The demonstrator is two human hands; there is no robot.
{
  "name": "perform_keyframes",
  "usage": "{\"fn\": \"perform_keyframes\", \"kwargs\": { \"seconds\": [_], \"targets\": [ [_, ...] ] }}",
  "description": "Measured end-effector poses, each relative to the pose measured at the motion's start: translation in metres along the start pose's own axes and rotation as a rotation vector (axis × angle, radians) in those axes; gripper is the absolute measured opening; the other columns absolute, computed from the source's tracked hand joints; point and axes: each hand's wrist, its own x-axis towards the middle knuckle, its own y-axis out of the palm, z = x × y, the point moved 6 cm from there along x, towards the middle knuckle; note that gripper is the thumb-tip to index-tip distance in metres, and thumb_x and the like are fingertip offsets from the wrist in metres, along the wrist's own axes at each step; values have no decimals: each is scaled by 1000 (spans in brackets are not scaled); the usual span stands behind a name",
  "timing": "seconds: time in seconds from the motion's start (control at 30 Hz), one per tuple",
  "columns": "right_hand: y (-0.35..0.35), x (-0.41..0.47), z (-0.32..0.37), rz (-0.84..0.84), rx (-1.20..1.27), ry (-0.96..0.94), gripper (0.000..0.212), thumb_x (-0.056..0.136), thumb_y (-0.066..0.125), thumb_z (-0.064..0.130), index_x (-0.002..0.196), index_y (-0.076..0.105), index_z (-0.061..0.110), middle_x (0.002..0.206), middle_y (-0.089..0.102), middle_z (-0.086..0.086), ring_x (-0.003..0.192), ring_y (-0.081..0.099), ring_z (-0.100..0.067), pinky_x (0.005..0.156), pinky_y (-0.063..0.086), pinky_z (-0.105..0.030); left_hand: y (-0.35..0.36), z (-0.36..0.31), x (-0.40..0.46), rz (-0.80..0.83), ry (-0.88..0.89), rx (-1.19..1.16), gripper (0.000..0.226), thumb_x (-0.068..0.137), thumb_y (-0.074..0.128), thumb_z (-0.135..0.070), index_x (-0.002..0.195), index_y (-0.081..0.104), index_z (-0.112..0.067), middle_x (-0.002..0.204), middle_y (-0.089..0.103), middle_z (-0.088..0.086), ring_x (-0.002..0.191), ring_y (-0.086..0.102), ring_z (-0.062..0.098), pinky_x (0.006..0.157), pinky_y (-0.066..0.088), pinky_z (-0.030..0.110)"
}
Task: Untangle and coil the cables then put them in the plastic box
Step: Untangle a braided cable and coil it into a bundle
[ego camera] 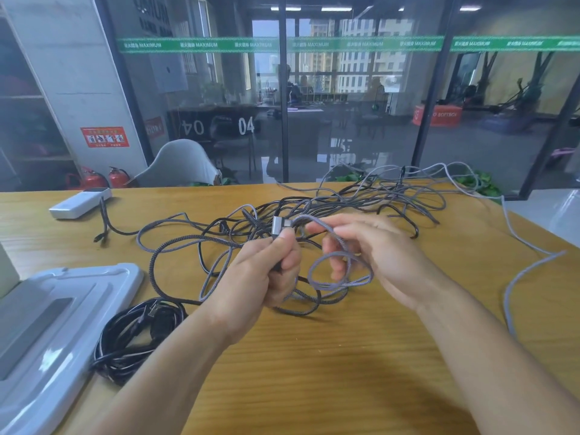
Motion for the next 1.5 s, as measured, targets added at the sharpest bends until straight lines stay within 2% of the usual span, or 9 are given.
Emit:
{"fn": "perform_keyframes", "kwargs": {
  "seconds": [0.1,0.23,0.53,0.7,0.87,1.07,1.17,1.33,1.5],
  "targets": [
    [10,-4,2,102,-96,10,35,110,44,18,124,75,26,92,74,-13,76,72,-29,74,61,-42,-3,-1,0,-48,12,74,43,104,43,-46,68,43,-23,60,21,-1,53,15,16,46,19,21],
    [17,-5,1,157,-250,-56,26,112,46,27,121,69,23,77,69,-13,70,73,-29,51,50,-35,-4,-3,-1,-103,25,193,49,112,37,-37,73,41,-8,59,23,0,55,15,18,45,25,16],
    [24,-6,3,-15,-733,-411,26,109,43,48,118,65,37,62,54,7,59,56,-15,56,41,-29,-5,-4,-1,-221,132,317,59,104,47,-52,72,38,-3,61,29,0,55,24,16,49,23,25],
    [25,-9,1,13,-711,-387,39,112,36,42,142,60,39,65,56,17,68,57,-9,63,41,-26,-15,-8,-1,-310,201,340,42,104,59,-42,83,65,-5,59,36,2,55,33,17,54,32,29],
    [19,-9,6,-66,-668,-324,28,99,48,32,78,65,26,60,54,-9,58,51,-23,61,45,-50,-41,-5,-1,-487,167,207,35,104,62,-36,82,69,-9,60,31,6,57,25,26,59,31,35],
    [52,-23,-5,466,-326,-83,28,104,59,21,91,77,4,61,58,2,62,53,-12,63,44,-33,-51,-7,-2,-513,166,133,30,105,60,-27,88,71,-4,51,33,-14,47,29,11,55,34,24],
    [66,-26,-16,550,-512,-46,22,103,66,29,89,80,20,65,67,2,65,60,-19,62,46,-31,-51,-8,-3,-485,159,89,32,104,62,-29,89,71,-3,54,25,-3,49,20,16,55,29,28],
    [55,-10,-26,371,-1097,-113,26,98,64,50,81,70,32,67,70,20,65,61,-3,66,47,-25,-49,-9,-2,-410,157,32,29,105,62,-29,81,71,-16,57,20,1,49,15,17,46,25,20],
    [19,0,-27,99,-1207,10,31,95,66,54,72,69,33,67,71,19,63,65,-1,68,54,-26,-53,-9,0,-414,143,20,31,107,56,-25,79,69,-17,56,20,3,53,12,20,45,25,20]
  ]
}}
